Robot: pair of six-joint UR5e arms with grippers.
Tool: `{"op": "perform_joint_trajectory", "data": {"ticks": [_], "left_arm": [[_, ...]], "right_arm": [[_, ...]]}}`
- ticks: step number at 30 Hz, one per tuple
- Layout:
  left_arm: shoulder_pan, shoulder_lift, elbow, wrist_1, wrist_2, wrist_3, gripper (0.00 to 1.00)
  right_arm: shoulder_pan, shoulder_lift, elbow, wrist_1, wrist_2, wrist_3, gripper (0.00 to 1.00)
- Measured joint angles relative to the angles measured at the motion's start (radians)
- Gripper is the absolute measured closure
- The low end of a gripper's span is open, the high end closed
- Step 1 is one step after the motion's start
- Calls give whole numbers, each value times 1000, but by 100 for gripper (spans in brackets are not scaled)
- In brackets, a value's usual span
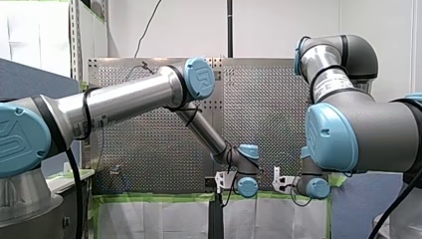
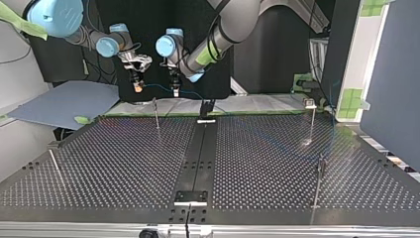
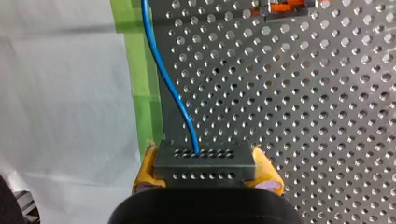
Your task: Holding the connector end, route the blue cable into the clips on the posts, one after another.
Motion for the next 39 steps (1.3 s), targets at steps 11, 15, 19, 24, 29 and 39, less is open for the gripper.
{"op": "perform_joint_trajectory", "data": {"ticks": [11,15,19,24,29,39], "left_arm": [[-1,-35,30,4,31,3,98],[-2,-67,62,-27,38,-9,98],[0,-99,94,-54,46,-12,98],[2,-123,137,-61,56,-12,98],[6,-126,163,-57,71,-14,98],[1,-136,211,-47,98,-19,98]], "right_arm": [[-31,1,-44,37,-65,-6,100],[-42,0,-56,55,-92,-13,100],[-56,1,-59,55,-103,1,100],[-69,1,-71,58,-115,18,100],[-75,0,-76,60,-118,20,100],[-78,1,-106,76,-134,21,100]]}}
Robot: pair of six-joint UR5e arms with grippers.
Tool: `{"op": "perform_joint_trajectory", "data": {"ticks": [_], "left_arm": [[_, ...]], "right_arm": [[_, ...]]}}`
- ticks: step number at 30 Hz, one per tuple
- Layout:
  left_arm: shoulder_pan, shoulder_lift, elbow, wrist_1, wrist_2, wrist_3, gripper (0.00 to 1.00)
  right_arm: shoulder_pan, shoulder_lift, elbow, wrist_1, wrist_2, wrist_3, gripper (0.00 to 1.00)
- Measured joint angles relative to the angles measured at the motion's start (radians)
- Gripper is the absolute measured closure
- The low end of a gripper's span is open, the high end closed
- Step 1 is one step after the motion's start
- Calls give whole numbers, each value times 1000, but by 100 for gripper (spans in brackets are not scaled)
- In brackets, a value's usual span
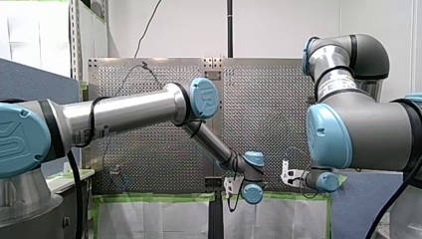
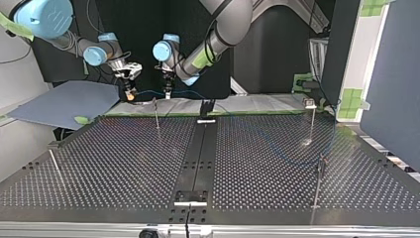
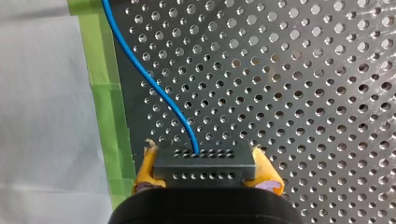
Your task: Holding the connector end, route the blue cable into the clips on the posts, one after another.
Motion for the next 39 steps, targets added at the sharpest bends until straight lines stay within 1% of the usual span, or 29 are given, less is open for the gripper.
{"op": "perform_joint_trajectory", "data": {"ticks": [3,7,10,12,14,20,25,29,33,39], "left_arm": [[5,-16,19,-1,6,-3,98],[14,-33,35,-2,11,-6,98],[16,-36,39,-2,14,-7,98],[20,-37,43,-3,20,-9,98],[21,-37,45,-4,25,-13,98],[21,-37,54,-4,32,-23,98],[21,-37,65,-5,36,-25,98],[22,-37,69,-5,43,-25,98],[27,-37,70,-7,44,-25,98],[31,-37,70,-9,45,-26,98]], "right_arm": [[0,0,-7,7,-4,2,100],[6,0,-11,10,-6,-1,100],[10,0,-15,16,-7,-9,100],[12,0,-19,24,-7,-20,100],[15,0,-24,32,-8,-26,100],[21,0,-34,43,-9,-30,100],[28,0,-40,42,-15,-28,100],[36,0,-57,61,-17,-38,100],[38,0,-66,68,-18,-36,100],[33,0,-83,74,-19,-28,100]]}}
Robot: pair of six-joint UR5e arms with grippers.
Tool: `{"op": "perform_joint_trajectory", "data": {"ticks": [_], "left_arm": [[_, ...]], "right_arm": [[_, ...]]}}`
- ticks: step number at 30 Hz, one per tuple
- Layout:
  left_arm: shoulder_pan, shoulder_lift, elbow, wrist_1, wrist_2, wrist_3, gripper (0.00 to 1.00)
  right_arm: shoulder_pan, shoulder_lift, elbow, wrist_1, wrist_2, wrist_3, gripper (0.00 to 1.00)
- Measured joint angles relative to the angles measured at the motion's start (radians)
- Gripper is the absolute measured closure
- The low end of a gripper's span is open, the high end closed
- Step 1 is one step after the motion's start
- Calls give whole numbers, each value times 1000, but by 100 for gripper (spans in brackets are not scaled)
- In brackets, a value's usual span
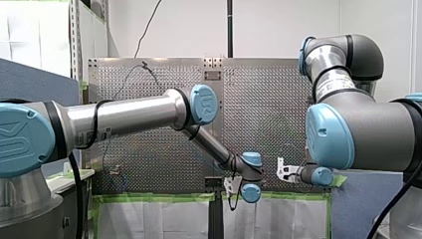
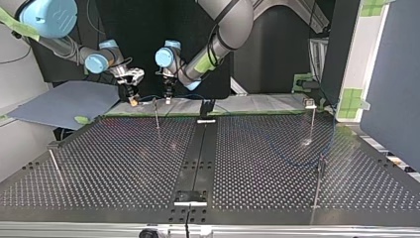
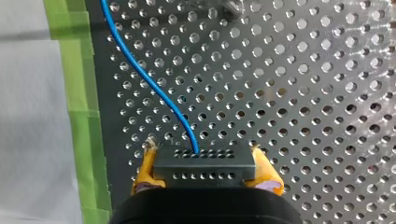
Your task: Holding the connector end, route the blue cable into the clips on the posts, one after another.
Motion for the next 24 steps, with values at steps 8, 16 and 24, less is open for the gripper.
{"op": "perform_joint_trajectory", "data": {"ticks": [8,16,24], "left_arm": [[2,0,5,-1,3,-8,98],[-1,0,17,-10,7,-17,98],[5,0,29,-15,18,-32,98]], "right_arm": [[-3,0,-38,34,-1,1,100],[-5,0,-55,47,-1,1,100],[-5,0,-85,75,-10,-6,100]]}}
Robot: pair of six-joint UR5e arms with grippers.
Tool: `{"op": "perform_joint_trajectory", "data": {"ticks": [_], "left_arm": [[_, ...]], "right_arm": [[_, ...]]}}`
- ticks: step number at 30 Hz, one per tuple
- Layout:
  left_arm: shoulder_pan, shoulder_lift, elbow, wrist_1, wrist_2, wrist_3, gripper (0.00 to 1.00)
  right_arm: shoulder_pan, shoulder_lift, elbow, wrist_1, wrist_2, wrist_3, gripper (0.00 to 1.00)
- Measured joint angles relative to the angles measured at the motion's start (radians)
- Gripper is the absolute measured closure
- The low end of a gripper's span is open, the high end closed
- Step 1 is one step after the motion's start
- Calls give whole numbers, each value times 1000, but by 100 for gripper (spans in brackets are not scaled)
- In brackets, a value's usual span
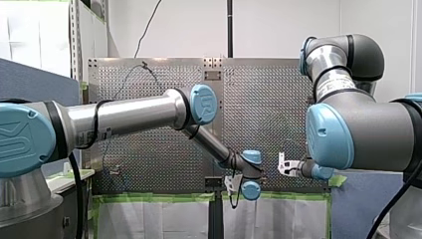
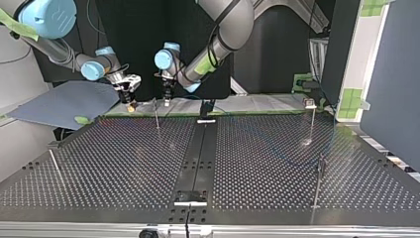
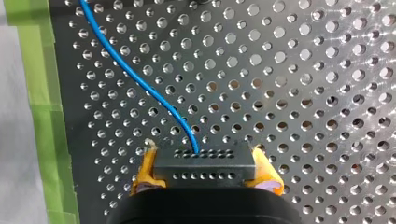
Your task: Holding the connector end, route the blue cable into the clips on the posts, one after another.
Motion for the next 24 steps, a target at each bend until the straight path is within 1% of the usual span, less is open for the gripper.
{"op": "perform_joint_trajectory", "data": {"ticks": [8,17,21,24], "left_arm": [[7,0,23,-5,10,-11,98],[28,-1,25,-4,35,-22,98],[30,0,25,-29,36,-39,98],[20,-1,25,-58,32,-42,98]], "right_arm": [[5,0,-31,26,0,-3,100],[9,1,-36,29,3,1,100],[9,1,-36,29,6,1,100],[4,1,-36,34,20,-2,100]]}}
